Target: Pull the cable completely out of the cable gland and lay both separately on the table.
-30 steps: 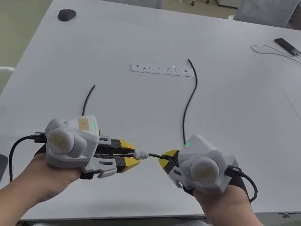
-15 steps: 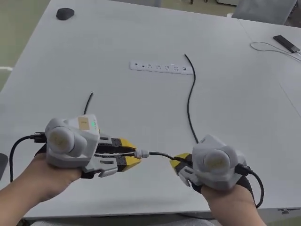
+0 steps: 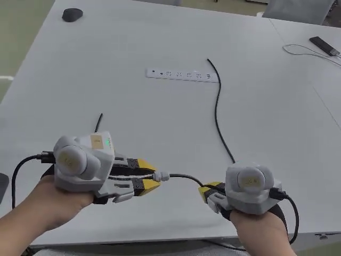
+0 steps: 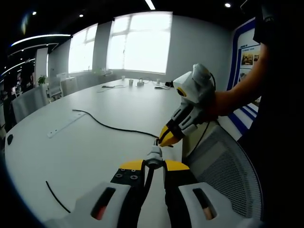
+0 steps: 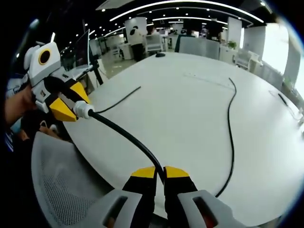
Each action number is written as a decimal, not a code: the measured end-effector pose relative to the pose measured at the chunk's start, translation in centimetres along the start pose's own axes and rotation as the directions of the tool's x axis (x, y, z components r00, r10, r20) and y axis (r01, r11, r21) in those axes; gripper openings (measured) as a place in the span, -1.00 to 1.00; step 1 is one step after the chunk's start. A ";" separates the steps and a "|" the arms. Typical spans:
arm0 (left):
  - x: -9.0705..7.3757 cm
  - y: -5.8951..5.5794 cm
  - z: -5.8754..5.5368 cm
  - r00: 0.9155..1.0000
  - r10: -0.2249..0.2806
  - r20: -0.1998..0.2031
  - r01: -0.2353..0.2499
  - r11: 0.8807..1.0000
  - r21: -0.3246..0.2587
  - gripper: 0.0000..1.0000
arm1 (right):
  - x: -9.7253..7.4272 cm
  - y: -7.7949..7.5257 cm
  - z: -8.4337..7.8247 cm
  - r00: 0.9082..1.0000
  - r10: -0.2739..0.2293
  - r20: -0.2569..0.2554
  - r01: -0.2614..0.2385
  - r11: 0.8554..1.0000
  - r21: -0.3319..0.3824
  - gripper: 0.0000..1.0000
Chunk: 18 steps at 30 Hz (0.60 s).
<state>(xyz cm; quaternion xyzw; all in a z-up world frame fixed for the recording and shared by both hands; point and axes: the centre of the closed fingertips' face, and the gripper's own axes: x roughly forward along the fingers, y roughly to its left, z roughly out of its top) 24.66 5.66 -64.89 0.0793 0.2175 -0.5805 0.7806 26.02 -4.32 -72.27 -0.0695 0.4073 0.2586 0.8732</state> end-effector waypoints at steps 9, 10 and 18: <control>-0.1 0.4 -0.3 1.000 0.006 -0.014 -0.006 1.000 -0.013 -0.70 | -0.6 0.3 -0.1 1.000 0.021 0.008 -0.021 1.000 -0.009 -0.98; -0.1 0.4 -0.4 1.000 0.006 -0.018 -0.006 1.000 -0.011 -0.70 | -0.7 0.4 -0.1 1.000 0.025 0.017 -0.025 1.000 -0.014 -0.97; -0.3 0.3 -0.3 1.000 0.003 -0.018 -0.003 1.000 -0.013 -0.70 | -1.3 1.1 0.4 0.998 0.047 0.049 -0.042 0.995 -0.088 -0.96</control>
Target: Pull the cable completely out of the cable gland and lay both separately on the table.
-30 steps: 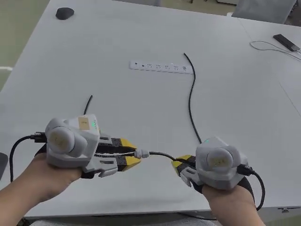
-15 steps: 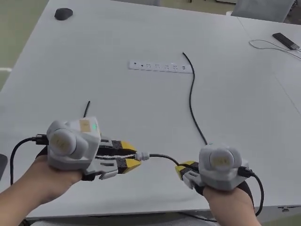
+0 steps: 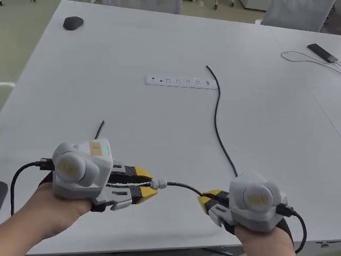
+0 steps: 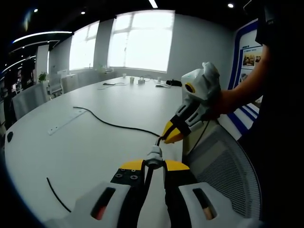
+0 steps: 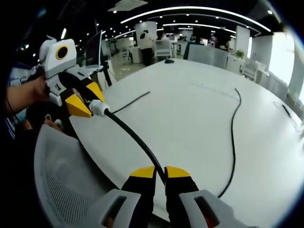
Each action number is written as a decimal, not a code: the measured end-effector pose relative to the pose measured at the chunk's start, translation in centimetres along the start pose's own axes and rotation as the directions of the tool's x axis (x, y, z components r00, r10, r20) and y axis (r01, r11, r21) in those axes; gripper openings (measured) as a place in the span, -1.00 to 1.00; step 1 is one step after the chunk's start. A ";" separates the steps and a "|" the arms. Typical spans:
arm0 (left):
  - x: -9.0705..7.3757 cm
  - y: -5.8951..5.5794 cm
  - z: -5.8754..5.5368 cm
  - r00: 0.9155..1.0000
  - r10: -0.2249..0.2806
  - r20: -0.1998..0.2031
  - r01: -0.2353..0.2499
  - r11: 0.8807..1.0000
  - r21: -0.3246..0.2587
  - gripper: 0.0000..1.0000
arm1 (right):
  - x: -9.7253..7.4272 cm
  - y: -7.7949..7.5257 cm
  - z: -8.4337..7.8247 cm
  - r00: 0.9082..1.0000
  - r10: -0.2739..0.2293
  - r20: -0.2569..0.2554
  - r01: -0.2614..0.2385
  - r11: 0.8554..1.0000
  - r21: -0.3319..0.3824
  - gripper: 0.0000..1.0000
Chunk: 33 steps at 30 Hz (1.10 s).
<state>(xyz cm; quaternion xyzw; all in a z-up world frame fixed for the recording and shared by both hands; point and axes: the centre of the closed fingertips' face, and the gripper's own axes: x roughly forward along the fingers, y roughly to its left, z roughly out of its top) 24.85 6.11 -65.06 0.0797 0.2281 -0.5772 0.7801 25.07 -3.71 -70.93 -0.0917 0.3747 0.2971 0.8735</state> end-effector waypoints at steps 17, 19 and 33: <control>0.1 -0.1 0.0 1.000 0.004 0.000 -0.004 1.000 -0.007 -0.70 | -1.7 3.4 5.5 0.996 0.049 0.076 -0.017 0.927 -0.375 -0.45; 0.1 -0.1 0.1 1.000 0.006 0.001 -0.006 1.000 -0.008 -0.70 | -1.4 3.6 5.1 0.998 0.037 0.041 -0.014 0.890 -0.456 -0.44; -0.2 -0.6 -0.3 1.000 0.005 -0.015 -0.005 1.000 -0.016 -0.69 | 0.4 6.7 6.4 0.993 0.114 0.016 -0.081 0.798 -0.597 -0.71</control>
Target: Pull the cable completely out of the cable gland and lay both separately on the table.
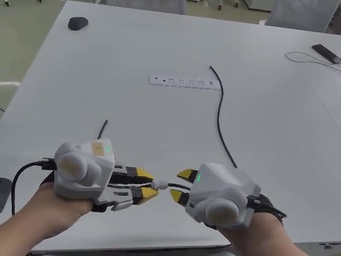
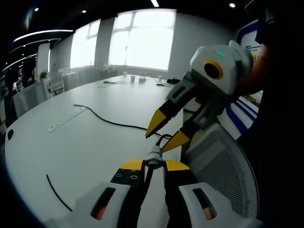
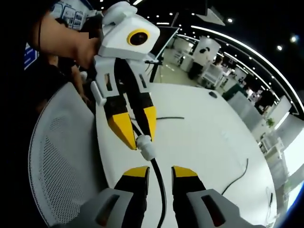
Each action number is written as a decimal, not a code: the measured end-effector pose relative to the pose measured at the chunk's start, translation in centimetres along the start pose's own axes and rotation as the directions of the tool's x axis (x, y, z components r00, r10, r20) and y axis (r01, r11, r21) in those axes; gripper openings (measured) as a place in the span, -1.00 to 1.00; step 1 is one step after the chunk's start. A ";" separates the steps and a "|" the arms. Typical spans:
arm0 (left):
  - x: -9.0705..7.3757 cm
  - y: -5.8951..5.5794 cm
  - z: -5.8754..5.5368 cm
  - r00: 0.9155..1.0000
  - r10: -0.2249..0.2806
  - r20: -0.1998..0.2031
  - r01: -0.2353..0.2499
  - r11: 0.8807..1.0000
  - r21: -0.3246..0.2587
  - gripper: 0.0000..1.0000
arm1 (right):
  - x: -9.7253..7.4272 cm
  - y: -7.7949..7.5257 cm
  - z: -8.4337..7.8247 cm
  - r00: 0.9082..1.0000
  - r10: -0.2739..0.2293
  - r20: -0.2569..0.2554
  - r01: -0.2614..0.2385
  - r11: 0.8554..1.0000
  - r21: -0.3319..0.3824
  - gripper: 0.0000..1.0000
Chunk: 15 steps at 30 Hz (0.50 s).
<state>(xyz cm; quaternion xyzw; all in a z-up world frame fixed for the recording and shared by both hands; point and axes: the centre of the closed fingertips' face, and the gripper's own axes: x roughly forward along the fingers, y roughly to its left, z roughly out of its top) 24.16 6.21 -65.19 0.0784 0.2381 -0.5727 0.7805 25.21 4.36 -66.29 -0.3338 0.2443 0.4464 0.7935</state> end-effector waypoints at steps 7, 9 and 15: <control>0.1 -0.1 0.0 1.000 0.001 -0.002 -0.001 1.000 0.000 -0.69 | 0.3 0.3 0.3 1.000 0.024 -0.002 -0.024 0.998 -0.055 -0.83; 0.1 -0.1 0.0 1.000 0.002 -0.002 -0.002 1.000 0.001 -0.69 | 0.3 0.4 0.3 1.000 0.028 -0.005 -0.028 0.998 -0.059 -0.88; 0.2 0.0 0.1 1.000 0.002 0.000 -0.002 1.000 0.001 -0.69 | 0.3 0.5 0.2 0.999 0.031 -0.010 -0.032 0.997 -0.066 -0.97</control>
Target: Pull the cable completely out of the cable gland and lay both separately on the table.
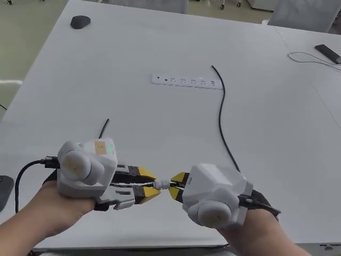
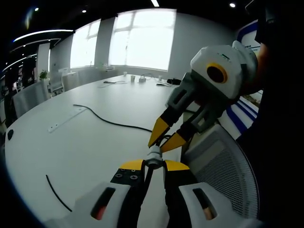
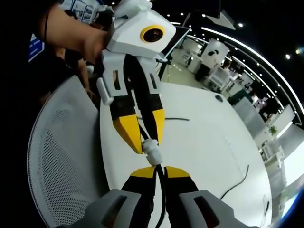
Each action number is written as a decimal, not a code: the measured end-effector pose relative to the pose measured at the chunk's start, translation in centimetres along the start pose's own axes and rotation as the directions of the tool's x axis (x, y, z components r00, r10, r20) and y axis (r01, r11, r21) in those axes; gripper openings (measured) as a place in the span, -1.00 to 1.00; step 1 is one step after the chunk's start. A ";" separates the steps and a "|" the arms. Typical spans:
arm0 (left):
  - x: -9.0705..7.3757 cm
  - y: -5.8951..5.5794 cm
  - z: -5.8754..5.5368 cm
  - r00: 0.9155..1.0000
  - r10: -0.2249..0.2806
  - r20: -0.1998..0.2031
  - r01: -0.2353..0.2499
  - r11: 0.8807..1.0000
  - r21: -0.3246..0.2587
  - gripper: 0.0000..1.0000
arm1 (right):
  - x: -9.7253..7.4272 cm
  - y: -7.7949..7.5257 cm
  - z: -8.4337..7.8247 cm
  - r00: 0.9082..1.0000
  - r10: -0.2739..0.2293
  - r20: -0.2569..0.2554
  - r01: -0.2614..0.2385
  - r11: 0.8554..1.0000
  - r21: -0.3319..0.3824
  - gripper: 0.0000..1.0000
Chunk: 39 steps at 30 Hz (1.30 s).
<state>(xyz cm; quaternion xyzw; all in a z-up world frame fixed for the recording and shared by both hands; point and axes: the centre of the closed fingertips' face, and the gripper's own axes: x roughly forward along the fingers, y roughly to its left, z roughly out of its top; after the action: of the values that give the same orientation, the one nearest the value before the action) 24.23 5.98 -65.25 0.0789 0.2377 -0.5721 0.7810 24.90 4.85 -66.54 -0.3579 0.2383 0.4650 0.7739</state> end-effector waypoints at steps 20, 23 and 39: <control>0.1 0.2 0.2 1.000 0.005 0.018 -0.005 1.000 0.013 -0.70 | 0.0 -0.7 -1.4 1.000 0.000 0.006 -0.001 0.991 0.136 -1.00; 0.2 0.3 0.3 1.000 0.009 0.021 -0.009 1.000 0.006 -0.70 | -0.1 -1.1 -2.0 1.000 -0.010 0.000 0.010 0.987 0.162 -1.00; 0.6 0.2 0.6 1.000 0.013 0.021 -0.014 1.000 0.008 -0.70 | -0.2 -2.9 -6.8 0.997 -0.064 -0.043 0.076 0.901 0.427 -1.00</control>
<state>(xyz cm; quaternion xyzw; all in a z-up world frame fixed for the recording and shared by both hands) 24.74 5.34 -65.07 0.0777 0.2263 -0.5686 0.7870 27.10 -1.47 -69.71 -0.1939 0.3322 0.3682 0.8465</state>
